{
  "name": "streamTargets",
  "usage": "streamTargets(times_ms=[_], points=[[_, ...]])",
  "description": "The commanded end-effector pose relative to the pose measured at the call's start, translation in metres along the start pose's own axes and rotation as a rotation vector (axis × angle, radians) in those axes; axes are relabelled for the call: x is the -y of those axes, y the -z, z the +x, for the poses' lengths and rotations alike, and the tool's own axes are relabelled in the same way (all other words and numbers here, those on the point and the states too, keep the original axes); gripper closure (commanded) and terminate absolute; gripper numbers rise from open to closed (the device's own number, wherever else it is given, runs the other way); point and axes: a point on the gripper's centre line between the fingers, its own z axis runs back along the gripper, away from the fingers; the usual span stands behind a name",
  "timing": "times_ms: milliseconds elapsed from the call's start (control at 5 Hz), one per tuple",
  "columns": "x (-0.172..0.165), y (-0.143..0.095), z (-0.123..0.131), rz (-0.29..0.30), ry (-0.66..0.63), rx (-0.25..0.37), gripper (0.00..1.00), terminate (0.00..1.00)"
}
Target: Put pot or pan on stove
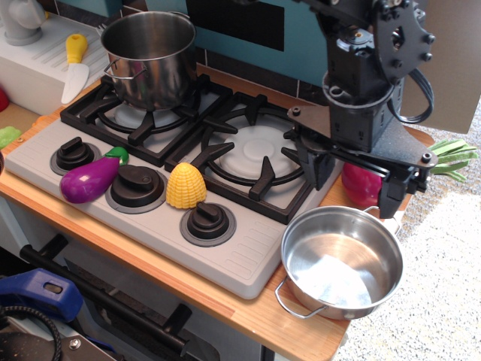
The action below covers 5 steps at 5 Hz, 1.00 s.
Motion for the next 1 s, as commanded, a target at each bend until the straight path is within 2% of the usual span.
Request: streamTargets(times_ms=[0, 400, 800], points=[[0.0, 0.0, 0.0, 0.0, 0.0, 0.0, 0.0, 0.0], [0.023, 0.002, -0.012, 0.048, 0.125, -0.017, 0.0, 0.0], [0.039, 0.019, -0.027, 0.005, 0.201, -0.006, 0.0, 0.0]])
